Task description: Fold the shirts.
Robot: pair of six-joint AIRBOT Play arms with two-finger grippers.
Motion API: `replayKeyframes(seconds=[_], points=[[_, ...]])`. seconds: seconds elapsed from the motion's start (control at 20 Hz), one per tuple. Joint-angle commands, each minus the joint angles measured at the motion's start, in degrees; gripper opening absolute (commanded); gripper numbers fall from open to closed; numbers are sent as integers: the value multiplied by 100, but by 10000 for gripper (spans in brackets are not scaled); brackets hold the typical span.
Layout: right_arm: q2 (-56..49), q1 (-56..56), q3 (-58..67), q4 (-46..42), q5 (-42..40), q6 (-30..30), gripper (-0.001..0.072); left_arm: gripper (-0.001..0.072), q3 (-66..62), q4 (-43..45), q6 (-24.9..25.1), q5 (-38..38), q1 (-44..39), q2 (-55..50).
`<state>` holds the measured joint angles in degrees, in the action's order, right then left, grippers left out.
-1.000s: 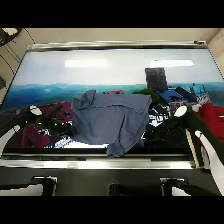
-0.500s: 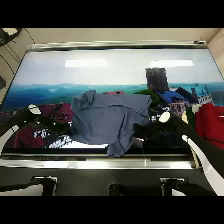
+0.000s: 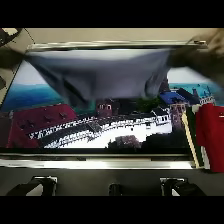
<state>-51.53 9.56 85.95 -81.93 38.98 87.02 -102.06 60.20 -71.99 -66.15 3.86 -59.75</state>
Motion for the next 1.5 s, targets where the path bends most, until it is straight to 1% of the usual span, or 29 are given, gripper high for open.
replayKeyframes(seconds=[0.0, 0.05, 0.1, 0.2, 0.3, 0.35, 0.4, 0.45, 0.5, 0.55, 0.6, 0.65, 0.7, 0.8, 0.9, 0.95, 1.05, 1.1, 1.15, 1.25, 1.4, 1.45], points=[[892, -2, 1502, -704, -448, 732, 35, 27, -2017, -50, -570, 1139, -2, 785], [1049, -2, 1587, -706, -234, 837, 35, 27, -2002, -223, -682, 1375, -2, 1003], [1174, -2, 1587, -726, 4, 835, 35, 27, -1904, -302, -695, 1419, 0, 1196], [1285, -2, 1587, -861, 610, 835, 35, 27, -1582, -302, -809, 1405, 0, 1467], [1279, -2, 1587, -1023, 1134, 846, 35, 28, -1335, -164, -822, 1316, 0, 1517], [1241, -2, 1585, -1097, 1379, 953, 35, 27, -1222, 28, -839, 1176, 0, 1482], [1163, -2, 1585, -1252, 1661, 1204, 35, 28, -1102, 258, -997, 962, 0, 1410], [981, -2, 1582, -1473, 2109, 1519, 35, 27, -938, 439, -1141, 634, 0, 1276], [719, -2, 1561, -1620, 2669, 1633, 35, 28, -728, 481, -1158, 352, 0, 1104], [328, -2, 1519, -1672, 3357, 1593, 36, 28, -417, 479, -1147, 173, 0, 883], [-90, -2, 1366, -1716, 3674, 1416, 36, 28, -76, 476, -1121, 111, -2, 643], [-562, -4, 1080, -1735, 3646, 1237, 36, 29, 352, 476, -1027, 120, -2, 352], [-1036, -9, 715, -1733, 3246, 1217, 36, 28, 756, 476, -905, 164, -2, 26], [-1987, -9, 205, -1733, 2173, 1287, 36, 29, 1480, 426, -737, 577, -15, -769], [-2992, -7, 157, -1707, 1220, 1873, 37, 30, 1764, 24, -621, 986, -13, -1729], [-3311, -7, 157, -1659, 852, 2256, 37, 29, 1757, -247, -542, 1106, -13, -2146], [-3727, -7, 157, -1545, 203, 3119, 38, 30, 1755, -789, -444, 1316, -13, -2833], [-3873, -7, 157, -1469, -63, 3383, 38, 30, 1755, -999, -444, 1364, -17, -3104], [-4019, -7, 157, -1384, -271, 3506, 38, 30, 1755, -1126, -442, 1379, -28, -3314], [-4286, -4, 157, -1078, -251, 3526, 38, 29, 1755, -1161, -442, 1340, -94, -3628], [-4647, -2, 157, -96, 225, 3517, 38, 30, 1757, -1161, -448, 1259, -278, -3825], [-4677, -2, 157, 59, 275, 3512, 39, 59, 1742, -1169, -448, 1217, -299, -3812]])
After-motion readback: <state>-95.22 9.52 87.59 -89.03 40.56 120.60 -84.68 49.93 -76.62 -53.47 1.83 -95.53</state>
